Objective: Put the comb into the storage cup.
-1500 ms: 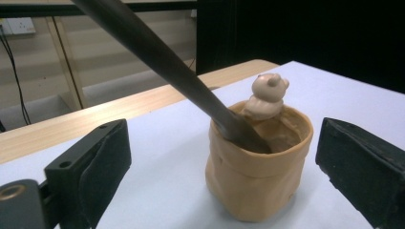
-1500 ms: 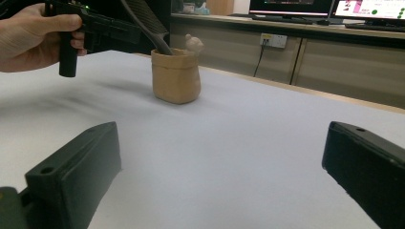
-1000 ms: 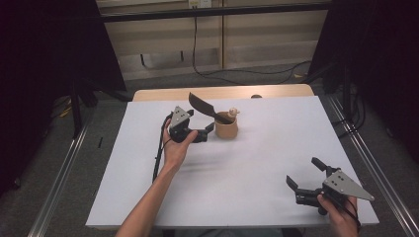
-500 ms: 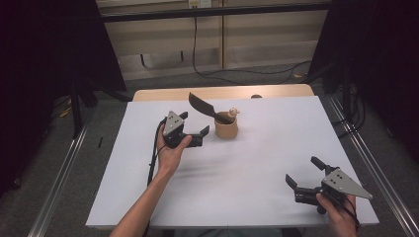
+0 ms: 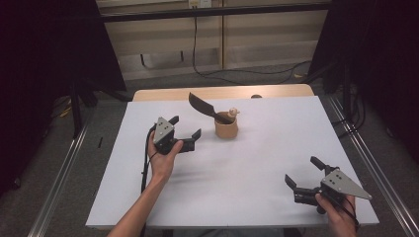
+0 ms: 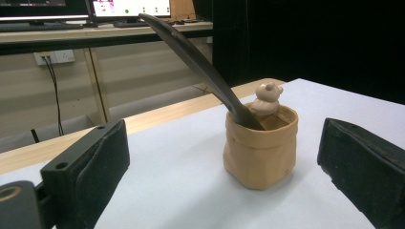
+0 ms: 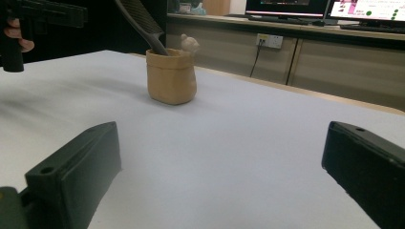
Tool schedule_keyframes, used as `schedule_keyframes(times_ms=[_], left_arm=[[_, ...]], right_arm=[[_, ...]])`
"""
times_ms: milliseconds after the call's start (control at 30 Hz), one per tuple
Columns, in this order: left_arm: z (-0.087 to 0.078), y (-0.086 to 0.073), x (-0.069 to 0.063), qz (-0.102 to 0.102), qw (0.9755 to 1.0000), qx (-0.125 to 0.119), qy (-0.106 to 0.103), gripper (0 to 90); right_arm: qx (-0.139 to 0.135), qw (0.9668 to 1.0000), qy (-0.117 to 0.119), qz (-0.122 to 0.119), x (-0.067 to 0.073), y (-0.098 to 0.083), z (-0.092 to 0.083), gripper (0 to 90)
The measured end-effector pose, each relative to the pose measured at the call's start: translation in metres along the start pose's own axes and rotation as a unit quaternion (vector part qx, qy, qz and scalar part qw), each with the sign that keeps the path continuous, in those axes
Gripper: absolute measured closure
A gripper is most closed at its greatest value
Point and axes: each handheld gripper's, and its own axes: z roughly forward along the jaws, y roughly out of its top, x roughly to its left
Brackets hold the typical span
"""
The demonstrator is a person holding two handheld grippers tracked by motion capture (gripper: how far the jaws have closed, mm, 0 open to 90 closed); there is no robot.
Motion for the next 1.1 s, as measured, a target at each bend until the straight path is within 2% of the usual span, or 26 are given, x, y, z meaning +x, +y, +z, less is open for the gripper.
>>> schedule_keyframes(times_ms=[400, 733, 833, 1100], left_arm=[[-0.019, -0.004, -0.001, -0.008, 0.9999, -0.007, -0.001, 3.7], [-0.037, -0.009, -0.004, -0.003, 1.0, -0.009, -0.001, 3.3], [-0.042, -0.011, -0.007, -0.009, 0.9999, -0.012, -0.002, 2.9], [-0.058, -0.014, -0.013, -0.008, 0.9998, -0.015, 0.002, 2.6]], right_arm=[[0.002, 1.0, -0.006, -0.001, 0.0, 0.0, 0.0, 0.0], [0.001, 1.0, -0.004, -0.002, 0.0, 0.0, 0.0, 0.0], [0.0, 1.0, -0.003, -0.003, 0.0, 0.0, 0.0, 0.0], [0.001, 1.0, -0.003, -0.003, 0.0, 0.0, -0.001, 0.0]])
